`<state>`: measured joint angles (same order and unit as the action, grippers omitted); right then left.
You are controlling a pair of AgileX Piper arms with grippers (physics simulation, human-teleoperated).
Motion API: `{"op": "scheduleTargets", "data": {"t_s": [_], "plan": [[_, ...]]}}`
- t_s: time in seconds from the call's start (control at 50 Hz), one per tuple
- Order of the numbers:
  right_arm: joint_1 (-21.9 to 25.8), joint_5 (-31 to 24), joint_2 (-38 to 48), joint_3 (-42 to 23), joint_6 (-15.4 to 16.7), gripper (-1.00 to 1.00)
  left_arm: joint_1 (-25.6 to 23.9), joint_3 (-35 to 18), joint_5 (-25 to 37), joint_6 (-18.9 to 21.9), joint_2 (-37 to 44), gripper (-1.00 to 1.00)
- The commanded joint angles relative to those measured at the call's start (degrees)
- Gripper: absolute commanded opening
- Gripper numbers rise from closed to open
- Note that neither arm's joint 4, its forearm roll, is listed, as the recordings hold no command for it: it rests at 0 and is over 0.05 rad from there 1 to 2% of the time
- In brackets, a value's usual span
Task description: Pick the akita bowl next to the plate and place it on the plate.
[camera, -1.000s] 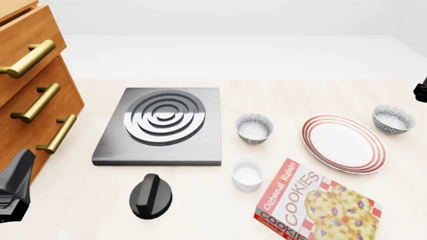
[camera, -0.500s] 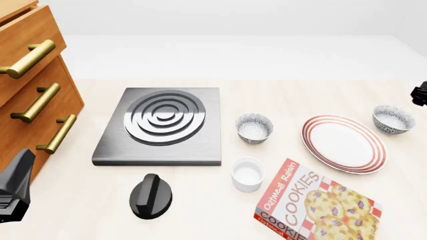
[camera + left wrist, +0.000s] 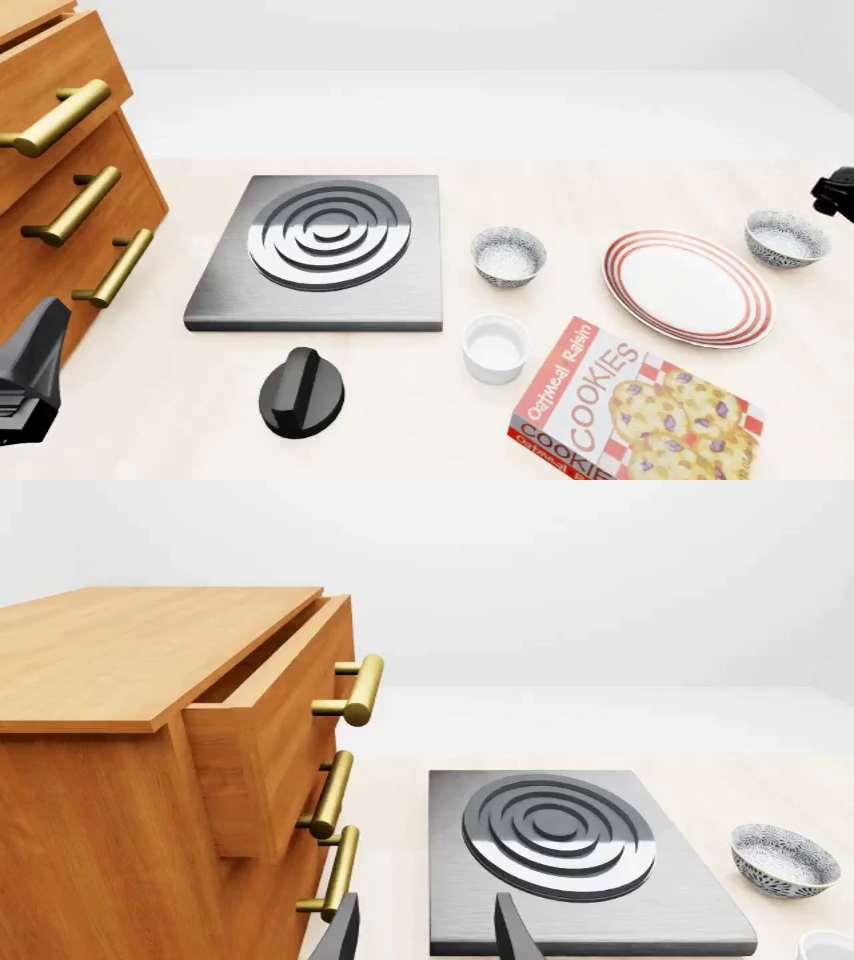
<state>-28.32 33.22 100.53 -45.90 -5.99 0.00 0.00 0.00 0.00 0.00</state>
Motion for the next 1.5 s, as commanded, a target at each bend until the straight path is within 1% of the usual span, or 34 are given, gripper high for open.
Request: {"op": "scheduleTargets", "data": {"t_s": [0.02,0.28,0.44,0.68,1.1,1.5], "plan": [[-0.01,-1.73,1.53,-1.39,-1.42,1.0,0.0,0.0,0.0,0.0,0.0,1.0],[-0.13,-2.92,2.68,-2.7,-2.36,1.0,0.0,0.0,0.0,0.0,0.0,1.0],[0.05,-4.8,3.5,-3.98,-3.7,1.0,0.0,0.0,0.0,0.0,0.0,1.0],[0.34,-6.29,3.49,-4.47,-4.97,1.0,0.0,0.0,0.0,0.0,0.0,1.0],[0.08,-9.53,4.91,-7.25,-7.22,1.0,0.0,0.0,0.0,0.0,0.0,1.0],[-0.28,-10.78,6.22,-8.67,-8.4,1.0,0.0,0.0,0.0,0.0,0.0,1.0]]}}
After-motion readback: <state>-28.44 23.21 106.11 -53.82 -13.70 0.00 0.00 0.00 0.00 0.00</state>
